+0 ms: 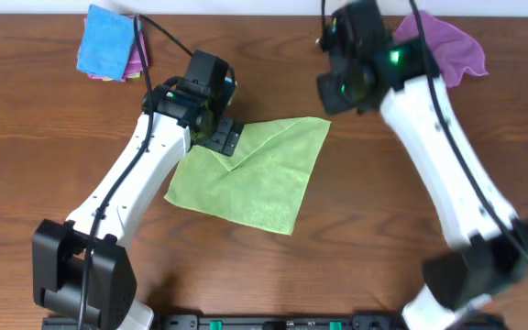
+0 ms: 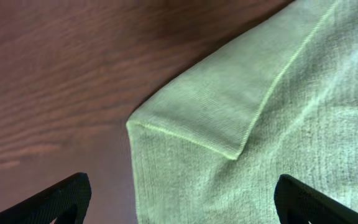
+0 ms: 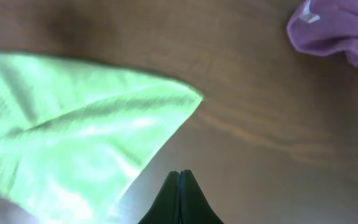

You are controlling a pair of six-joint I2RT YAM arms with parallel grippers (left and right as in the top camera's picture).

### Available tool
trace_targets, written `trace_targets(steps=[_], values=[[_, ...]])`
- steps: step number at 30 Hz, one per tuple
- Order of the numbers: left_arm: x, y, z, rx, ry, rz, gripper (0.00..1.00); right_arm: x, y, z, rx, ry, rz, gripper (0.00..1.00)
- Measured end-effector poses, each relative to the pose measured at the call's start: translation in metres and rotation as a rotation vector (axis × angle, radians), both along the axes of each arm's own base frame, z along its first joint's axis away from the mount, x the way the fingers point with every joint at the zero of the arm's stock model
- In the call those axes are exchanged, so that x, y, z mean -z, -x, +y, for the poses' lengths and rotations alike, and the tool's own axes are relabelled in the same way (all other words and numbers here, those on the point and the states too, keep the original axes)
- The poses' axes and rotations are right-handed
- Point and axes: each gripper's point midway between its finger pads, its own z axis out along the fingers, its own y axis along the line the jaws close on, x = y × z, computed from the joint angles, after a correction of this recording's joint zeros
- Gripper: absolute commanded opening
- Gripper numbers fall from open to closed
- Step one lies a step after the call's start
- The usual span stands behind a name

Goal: Fold the cloth

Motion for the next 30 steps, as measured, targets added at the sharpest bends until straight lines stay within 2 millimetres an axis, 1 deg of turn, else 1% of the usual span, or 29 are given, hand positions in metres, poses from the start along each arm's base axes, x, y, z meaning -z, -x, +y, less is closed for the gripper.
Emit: trace_targets(steps=[2, 4, 6, 7, 9, 13, 15, 17, 20, 21, 25, 30], values=[[-0.001, -0.006, -0.002, 0.011, 0.003, -0.024, 0.95, 0.001, 0.028, -0.002, 0.002, -0.006, -0.022, 0.01], [-0.001, -0.011, -0.001, 0.010, -0.001, -0.039, 0.95, 0.010, 0.048, -0.011, 0.030, -0.023, -0.029, 0.02], [0.005, -0.018, 0.002, 0.002, -0.001, -0.042, 0.95, 0.032, 0.066, -0.017, 0.049, -0.059, -0.030, 0.01], [0.011, -0.021, 0.005, -0.007, -0.004, -0.031, 0.95, 0.045, 0.073, -0.015, 0.044, -0.087, -0.025, 0.01], [0.027, -0.025, 0.014, -0.031, -0.006, 0.005, 0.95, 0.072, 0.083, -0.002, 0.016, -0.167, -0.031, 0.01], [0.056, -0.029, 0.032, -0.088, 0.041, 0.090, 0.95, 0.122, 0.110, 0.023, -0.027, -0.248, 0.049, 0.01], [0.059, -0.031, 0.040, -0.119, 0.081, 0.108, 0.95, 0.138, 0.118, 0.032, -0.035, -0.269, 0.088, 0.01], [0.058, -0.034, 0.047, -0.154, 0.123, 0.113, 0.95, 0.149, 0.119, 0.038, -0.036, -0.278, 0.117, 0.01], [0.058, -0.035, 0.056, -0.186, 0.170, 0.127, 0.95, 0.168, 0.114, 0.050, -0.038, -0.296, 0.146, 0.01], [0.057, -0.034, 0.057, -0.190, 0.182, 0.131, 0.95, 0.176, 0.113, 0.053, -0.038, -0.299, 0.164, 0.01], [0.058, -0.031, 0.054, -0.194, 0.205, 0.151, 0.95, 0.201, 0.110, 0.060, -0.035, -0.305, 0.207, 0.01], [0.057, -0.030, 0.051, -0.192, 0.218, 0.157, 0.95, 0.215, 0.106, 0.066, -0.031, -0.320, 0.224, 0.01]])
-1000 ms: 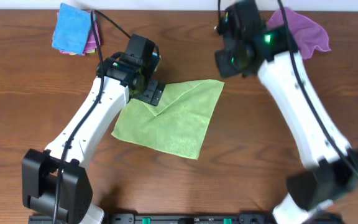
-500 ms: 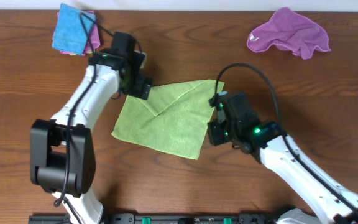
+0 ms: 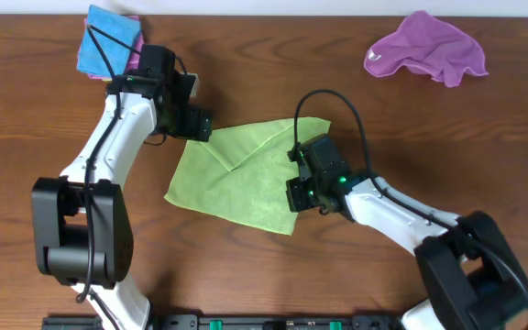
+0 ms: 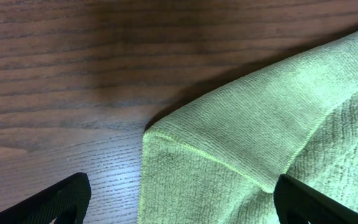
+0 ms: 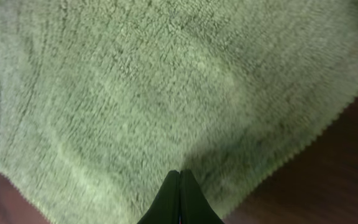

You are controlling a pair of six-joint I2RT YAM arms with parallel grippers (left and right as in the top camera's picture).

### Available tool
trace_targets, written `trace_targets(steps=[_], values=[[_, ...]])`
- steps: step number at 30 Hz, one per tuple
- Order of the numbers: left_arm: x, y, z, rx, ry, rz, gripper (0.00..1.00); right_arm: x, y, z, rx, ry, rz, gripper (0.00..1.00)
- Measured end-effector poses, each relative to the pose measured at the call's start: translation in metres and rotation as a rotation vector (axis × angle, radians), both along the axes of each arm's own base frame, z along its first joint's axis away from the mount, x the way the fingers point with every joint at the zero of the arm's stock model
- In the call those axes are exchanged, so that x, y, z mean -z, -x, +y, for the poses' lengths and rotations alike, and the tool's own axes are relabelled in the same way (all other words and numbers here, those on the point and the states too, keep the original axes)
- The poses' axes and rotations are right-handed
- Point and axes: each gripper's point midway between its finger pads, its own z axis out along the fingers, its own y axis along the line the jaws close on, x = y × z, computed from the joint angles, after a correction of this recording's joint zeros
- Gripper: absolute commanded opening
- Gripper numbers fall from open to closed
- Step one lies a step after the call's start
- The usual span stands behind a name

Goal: Fold the cloth

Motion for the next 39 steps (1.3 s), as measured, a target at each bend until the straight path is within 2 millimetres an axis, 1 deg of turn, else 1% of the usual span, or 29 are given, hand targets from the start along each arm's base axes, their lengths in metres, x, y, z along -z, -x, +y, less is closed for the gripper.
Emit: trace_targets(steps=[3, 6, 11, 13, 16, 22, 25, 27, 31, 36, 37, 38, 39], values=[[0.000, 0.000, -0.001, 0.001, 0.004, 0.000, 0.96, 0.006, 0.000, 0.002, -0.001, -0.004, 0.010, 0.01], [0.000, 0.000, -0.001, 0.001, 0.004, 0.001, 0.95, 0.008, 0.000, 0.003, -0.003, -0.007, 0.015, 0.01], [0.000, 0.000, -0.001, 0.001, 0.004, 0.001, 0.95, 0.009, 0.001, -0.004, 0.009, 0.036, 0.041, 0.01], [0.000, 0.000, -0.001, 0.001, 0.004, 0.001, 0.95, 0.010, 0.002, -0.013, 0.027, 0.075, 0.060, 0.01], [0.000, 0.000, -0.001, 0.001, 0.005, 0.001, 0.95, 0.009, -0.003, -0.031, 0.069, 0.123, 0.077, 0.01], [0.000, 0.000, -0.001, -0.002, 0.005, 0.001, 0.95, 0.008, -0.026, -0.077, 0.173, 0.222, 0.069, 0.01], [0.000, 0.000, -0.001, -0.002, 0.005, 0.001, 0.95, 0.007, -0.035, -0.090, 0.195, 0.248, 0.059, 0.01], [0.000, 0.000, -0.001, -0.002, 0.005, 0.001, 0.95, 0.007, -0.037, -0.092, 0.193, 0.258, 0.053, 0.01], [0.000, 0.002, -0.004, 0.004, 0.012, 0.008, 0.95, 0.003, -0.042, -0.086, 0.176, 0.246, 0.048, 0.01], [-0.001, 0.010, -0.020, 0.057, 0.065, 0.031, 0.95, -0.012, -0.050, -0.074, 0.154, 0.219, 0.035, 0.01], [-0.002, 0.011, -0.024, 0.070, 0.078, 0.032, 0.95, -0.016, -0.051, -0.072, 0.150, 0.217, 0.042, 0.05], [-0.003, 0.012, -0.028, 0.082, 0.091, 0.029, 0.95, -0.021, -0.052, -0.070, 0.144, 0.215, 0.046, 0.20], [-0.003, 0.012, -0.030, 0.089, 0.097, 0.027, 0.95, -0.024, -0.053, -0.069, 0.145, 0.210, 0.050, 0.32]])
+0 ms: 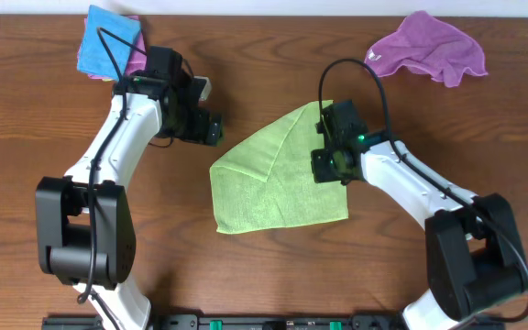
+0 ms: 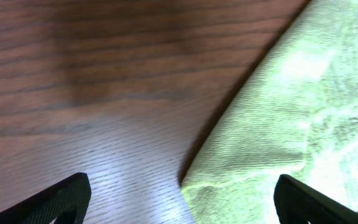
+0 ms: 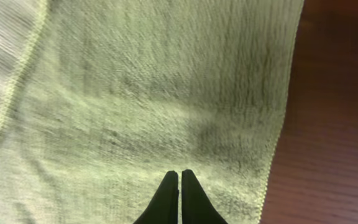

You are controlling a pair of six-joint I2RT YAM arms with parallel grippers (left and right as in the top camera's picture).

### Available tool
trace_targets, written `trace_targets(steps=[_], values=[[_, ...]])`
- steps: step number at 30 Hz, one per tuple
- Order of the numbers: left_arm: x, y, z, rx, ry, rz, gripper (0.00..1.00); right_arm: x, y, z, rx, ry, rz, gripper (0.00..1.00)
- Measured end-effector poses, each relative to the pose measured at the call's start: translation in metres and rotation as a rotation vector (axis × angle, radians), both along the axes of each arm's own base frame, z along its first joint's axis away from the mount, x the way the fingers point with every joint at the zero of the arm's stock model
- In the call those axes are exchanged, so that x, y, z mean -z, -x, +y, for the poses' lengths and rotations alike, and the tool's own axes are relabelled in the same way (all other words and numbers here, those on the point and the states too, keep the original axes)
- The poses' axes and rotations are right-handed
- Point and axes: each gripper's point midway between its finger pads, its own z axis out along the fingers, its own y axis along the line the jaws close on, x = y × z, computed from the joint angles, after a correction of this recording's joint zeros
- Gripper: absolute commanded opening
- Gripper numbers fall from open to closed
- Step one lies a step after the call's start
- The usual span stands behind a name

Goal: Fold the cloth

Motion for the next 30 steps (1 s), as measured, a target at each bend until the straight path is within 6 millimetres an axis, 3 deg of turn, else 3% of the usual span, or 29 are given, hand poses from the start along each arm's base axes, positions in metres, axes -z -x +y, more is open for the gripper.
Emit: trace_targets(steps=[2, 4, 6, 9, 12, 14, 18, 22, 30], values=[[-0.002, -0.005, -0.004, 0.006, 0.018, -0.021, 0.96, -0.011, -0.003, 0.002, -0.006, -0.004, 0.006, 0.52], [-0.005, -0.009, -0.008, 0.011, 0.041, -0.041, 0.96, -0.026, -0.010, 0.006, -0.026, -0.005, -0.007, 0.86], [-0.007, -0.007, -0.013, 0.018, 0.073, -0.035, 0.96, -0.043, -0.016, 0.005, -0.038, 0.005, -0.030, 0.89], [-0.011, 0.002, -0.025, 0.039, 0.155, 0.003, 1.00, -0.091, -0.030, -0.013, -0.015, 0.078, -0.136, 0.96], [-0.016, 0.014, -0.037, 0.046, 0.239, 0.062, 0.94, -0.150, -0.040, -0.054, 0.067, 0.146, -0.286, 0.96], [-0.019, 0.024, -0.042, 0.043, 0.278, 0.108, 0.93, -0.186, -0.031, -0.092, 0.150, 0.176, -0.354, 0.94], [-0.021, 0.043, -0.053, 0.052, 0.319, 0.192, 0.92, -0.222, -0.001, -0.152, 0.303, 0.212, -0.396, 0.92], [-0.014, 0.068, -0.071, 0.122, 0.244, 0.251, 0.92, -0.227, 0.025, -0.183, 0.396, 0.222, -0.416, 0.93], [0.014, 0.085, -0.097, 0.277, -0.243, 0.090, 0.95, -0.177, 0.058, -0.184, 0.394, 0.219, -0.312, 0.93]])
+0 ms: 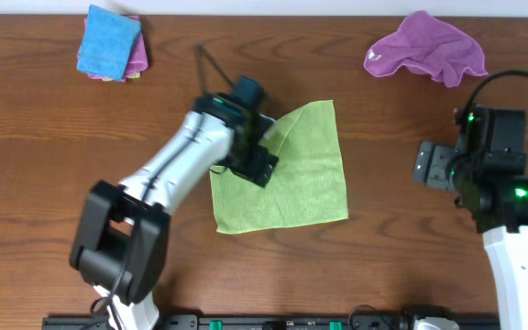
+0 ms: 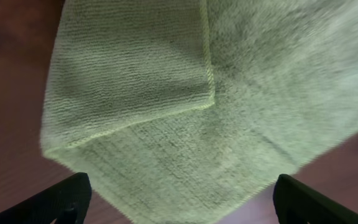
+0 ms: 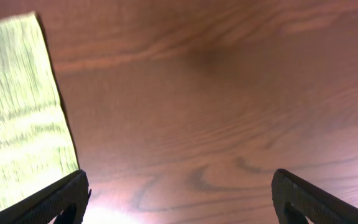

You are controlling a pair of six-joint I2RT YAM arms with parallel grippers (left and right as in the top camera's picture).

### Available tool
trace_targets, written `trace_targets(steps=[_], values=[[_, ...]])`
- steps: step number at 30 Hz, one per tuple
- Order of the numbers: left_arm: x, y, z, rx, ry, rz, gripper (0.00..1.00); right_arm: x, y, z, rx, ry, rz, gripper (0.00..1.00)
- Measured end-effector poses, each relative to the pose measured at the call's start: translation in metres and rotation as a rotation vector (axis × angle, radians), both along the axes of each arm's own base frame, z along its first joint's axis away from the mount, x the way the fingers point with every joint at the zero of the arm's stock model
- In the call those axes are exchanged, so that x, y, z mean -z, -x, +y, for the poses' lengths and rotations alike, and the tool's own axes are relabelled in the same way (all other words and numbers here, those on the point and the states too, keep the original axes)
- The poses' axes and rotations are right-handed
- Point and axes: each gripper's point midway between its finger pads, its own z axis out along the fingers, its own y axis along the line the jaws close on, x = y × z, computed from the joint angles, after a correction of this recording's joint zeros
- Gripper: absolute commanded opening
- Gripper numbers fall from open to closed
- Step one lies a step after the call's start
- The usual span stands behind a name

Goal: Fold the cloth

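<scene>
The green cloth (image 1: 291, 174) lies flat near the table's middle, with its upper left corner folded over onto itself as a flap (image 2: 129, 74). My left gripper (image 1: 262, 165) hovers over the cloth's left part, just below that flap. In the left wrist view this gripper (image 2: 179, 211) is open, cloth spanning the gap between its fingers (image 2: 64, 199). My right gripper (image 1: 426, 167) is far right of the cloth, above bare wood. It is open (image 3: 179, 205), and only the cloth's right edge (image 3: 17, 118) shows at the left of its view.
A blue cloth (image 1: 110, 38) rests on a pink one at the back left. A crumpled purple cloth (image 1: 426, 48) lies at the back right. The brown wooden table (image 1: 411, 247) runs to all edges of the view.
My right gripper was shut with its tips on the cloth's right part; now it is open and off to the right. My left gripper went from left of the cloth to above it.
The cloth first lay as a diamond left of centre, my open left gripper at its folded corner, the right one shut and high. Then the right tips were down on the cloth. Later the cloth lay further right and turned square; now the right gripper is off it.
</scene>
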Motion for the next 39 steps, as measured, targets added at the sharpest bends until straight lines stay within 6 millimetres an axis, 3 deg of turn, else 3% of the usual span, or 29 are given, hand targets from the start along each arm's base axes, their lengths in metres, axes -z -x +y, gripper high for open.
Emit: trace_targets(steps=[4, 9, 15, 21, 26, 34, 39], values=[[-0.002, -0.004, -0.006, 0.043, -0.166, -0.148, 0.88, 0.007, -0.002, 0.006, -0.017, -0.029, -0.005, 0.89], [-0.006, -0.012, -0.007, 0.030, -0.232, -0.238, 0.77, 0.004, -0.006, 0.009, -0.029, -0.045, -0.030, 0.88], [0.001, -0.013, -0.003, 0.007, -0.245, -0.250, 0.79, 0.003, -0.006, 0.008, -0.025, -0.046, -0.032, 0.88], [0.014, -0.003, 0.004, 0.008, -0.262, -0.216, 0.80, -0.007, -0.001, -0.012, 0.044, -0.042, -0.075, 0.89], [0.013, -0.006, -0.004, 0.009, -0.234, -0.234, 0.79, -0.012, 0.004, -0.023, 0.085, -0.051, -0.097, 0.89], [0.017, -0.001, -0.032, 0.076, -0.199, -0.267, 0.77, -0.011, 0.005, -0.022, 0.085, -0.061, -0.091, 0.89], [0.029, -0.002, -0.033, 0.087, -0.212, -0.255, 0.71, -0.011, 0.005, -0.022, 0.083, -0.063, -0.091, 0.88]])
